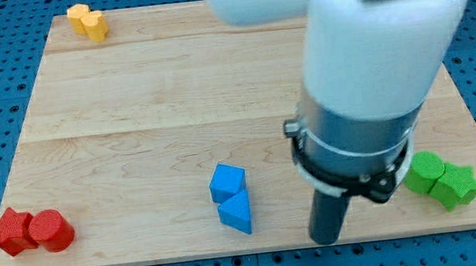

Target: Push the blue triangle into the blue cube

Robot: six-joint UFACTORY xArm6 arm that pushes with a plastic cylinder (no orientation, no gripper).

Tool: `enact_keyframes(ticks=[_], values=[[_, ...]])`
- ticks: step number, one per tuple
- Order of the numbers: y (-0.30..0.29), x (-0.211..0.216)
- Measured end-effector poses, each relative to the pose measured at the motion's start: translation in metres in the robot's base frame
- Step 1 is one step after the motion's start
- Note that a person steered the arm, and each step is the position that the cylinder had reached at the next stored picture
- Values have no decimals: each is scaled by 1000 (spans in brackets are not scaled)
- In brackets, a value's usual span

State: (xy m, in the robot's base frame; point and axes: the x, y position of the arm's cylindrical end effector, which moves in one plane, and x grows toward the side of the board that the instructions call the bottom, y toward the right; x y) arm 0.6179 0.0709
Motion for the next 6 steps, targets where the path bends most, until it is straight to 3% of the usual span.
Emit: enact_keyframes(ticks=[4, 6], values=[[-100, -10], [-106, -19]])
